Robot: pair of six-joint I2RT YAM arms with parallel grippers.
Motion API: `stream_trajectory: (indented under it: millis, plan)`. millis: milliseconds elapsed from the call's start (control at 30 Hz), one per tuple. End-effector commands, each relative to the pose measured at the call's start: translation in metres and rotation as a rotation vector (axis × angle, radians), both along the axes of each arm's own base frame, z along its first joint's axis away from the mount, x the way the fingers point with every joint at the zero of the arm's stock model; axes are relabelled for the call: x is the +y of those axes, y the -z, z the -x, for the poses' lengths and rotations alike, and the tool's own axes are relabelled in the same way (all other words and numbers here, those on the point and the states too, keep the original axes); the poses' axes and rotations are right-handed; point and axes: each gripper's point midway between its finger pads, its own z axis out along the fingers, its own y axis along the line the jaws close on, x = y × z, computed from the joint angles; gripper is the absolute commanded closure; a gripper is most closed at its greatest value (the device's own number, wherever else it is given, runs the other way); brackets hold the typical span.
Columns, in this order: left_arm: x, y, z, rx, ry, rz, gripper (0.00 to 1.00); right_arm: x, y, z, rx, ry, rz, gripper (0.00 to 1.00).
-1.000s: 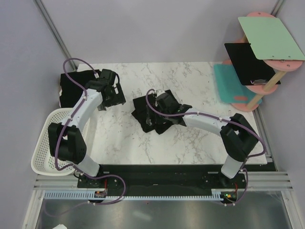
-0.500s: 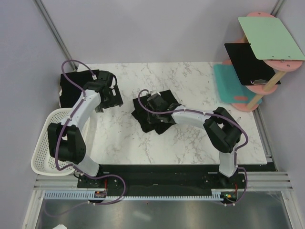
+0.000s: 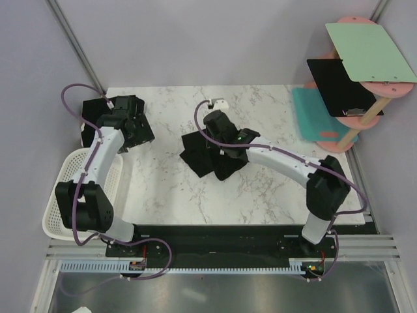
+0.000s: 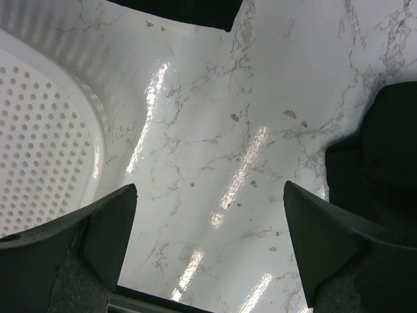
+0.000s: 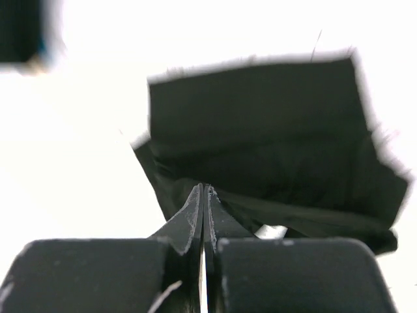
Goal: Fold and stack the t-shirts
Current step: Flatten out the tshirt
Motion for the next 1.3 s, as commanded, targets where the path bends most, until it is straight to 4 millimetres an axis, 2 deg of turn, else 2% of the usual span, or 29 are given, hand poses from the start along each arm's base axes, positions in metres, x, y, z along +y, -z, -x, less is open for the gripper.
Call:
stream_trajectory:
  millis: [0,33,100,133,200,233,300,333,400,433,500,533,567,600,700,767,833,867,900,933,967,1000,1033,1067,1100,1133,1167,1200,1267]
  plan:
    - [0.01,-0.017,0.0,-0.054,0.018,-0.023,0.01,-0.031,-0.114,-0.02,-0.239,0.114,-0.03,1.0]
    - [0.012,-0.019,-0.001,-0.064,0.016,-0.022,0.01,-0.039,-0.129,-0.024,-0.266,0.14,-0.038,1.0]
    - [0.017,-0.023,0.0,-0.073,0.006,-0.024,0.01,-0.046,-0.141,-0.03,-0.286,0.15,-0.043,1.0]
    - [0.017,-0.026,0.0,-0.081,0.007,-0.018,0.01,-0.049,-0.154,-0.039,-0.305,0.16,-0.054,1.0]
    - [0.021,-0.031,0.001,-0.097,-0.004,-0.013,0.01,-0.052,-0.17,-0.048,-0.332,0.163,-0.037,1.0]
    - [0.023,-0.034,0.001,-0.106,-0.009,-0.012,0.01,-0.051,-0.19,-0.056,-0.357,0.169,-0.045,1.0]
    - [0.024,-0.041,0.002,-0.128,-0.004,-0.009,0.02,-0.054,-0.21,-0.062,-0.389,0.169,-0.001,1.0]
    - [0.033,-0.042,0.003,-0.131,-0.031,-0.008,0.02,-0.055,-0.24,-0.068,-0.439,0.19,-0.024,1.0]
    - [0.039,-0.047,0.004,-0.145,-0.036,-0.01,0.02,-0.065,-0.261,-0.07,-0.47,0.219,0.014,1.0]
    - [0.041,-0.048,0.005,-0.146,-0.036,-0.011,0.02,-0.073,-0.29,-0.07,-0.522,0.235,0.002,1.0]
    - [0.045,-0.048,0.007,-0.146,-0.044,-0.015,0.03,-0.086,-0.313,-0.065,-0.566,0.275,0.006,1.0]
    - [0.047,-0.047,0.007,-0.146,-0.046,-0.015,0.03,-0.099,-0.334,-0.057,-0.604,0.292,-0.001,1.0]
    - [0.047,-0.046,0.007,-0.145,-0.05,-0.013,0.03,-0.108,-0.344,-0.052,-0.625,0.318,0.001,1.0]
    - [0.045,-0.045,0.007,-0.142,-0.043,-0.002,0.03,-0.127,-0.364,-0.041,-0.661,0.367,-0.013,1.0]
    - [0.041,-0.041,0.003,-0.141,-0.032,0.021,0.04,-0.152,-0.386,-0.021,-0.704,0.399,-0.015,1.0]
    - [0.04,-0.038,0.002,-0.134,-0.031,0.026,0.03,-0.151,-0.372,-0.021,-0.679,0.385,0.014,1.0]
    - [0.039,-0.035,0.0,-0.126,-0.025,0.035,0.02,-0.146,-0.334,-0.028,-0.605,0.363,0.085,0.99]
    - [0.038,-0.033,-0.001,-0.125,-0.023,0.039,0.01,-0.142,-0.316,-0.031,-0.569,0.354,0.093,0.89]
    - [0.037,-0.031,-0.001,-0.122,-0.02,0.044,0.01,-0.139,-0.28,-0.041,-0.505,0.339,0.136,0.86]
    - [0.037,-0.03,-0.002,-0.121,-0.018,0.046,0.0,-0.127,-0.26,-0.046,-0.461,0.278,0.121,0.84]
    - [0.037,-0.028,-0.002,-0.115,-0.019,0.046,0.0,-0.122,-0.242,-0.052,-0.416,0.265,0.093,0.74]
    - [0.036,-0.028,-0.002,-0.114,-0.016,0.048,0.0,-0.123,-0.21,-0.066,-0.353,0.252,0.113,0.73]
    - [0.036,-0.026,-0.002,-0.11,-0.017,0.047,0.0,-0.118,-0.194,-0.072,-0.316,0.227,0.102,0.71]
    - [0.036,-0.024,-0.001,-0.107,-0.015,0.047,0.0,-0.108,-0.178,-0.078,-0.27,0.178,0.071,0.61]
    - [0.037,-0.023,-0.002,-0.108,-0.014,0.046,0.0,-0.108,-0.155,-0.091,-0.221,0.16,0.075,0.59]
    - [0.036,-0.023,-0.002,-0.107,-0.015,0.047,0.0,-0.105,-0.144,-0.096,-0.198,0.14,0.066,0.56]
    - [0.036,-0.02,-0.001,-0.1,-0.013,0.049,0.0,-0.096,-0.135,-0.1,-0.176,0.097,0.041,0.42]
    - [0.036,-0.018,-0.001,-0.099,-0.012,0.05,0.0,-0.096,-0.118,-0.11,-0.145,0.092,0.038,0.36]
    - [0.035,-0.013,-0.001,-0.089,-0.011,0.056,0.0,-0.089,-0.106,-0.118,-0.119,0.06,0.017,0.2]
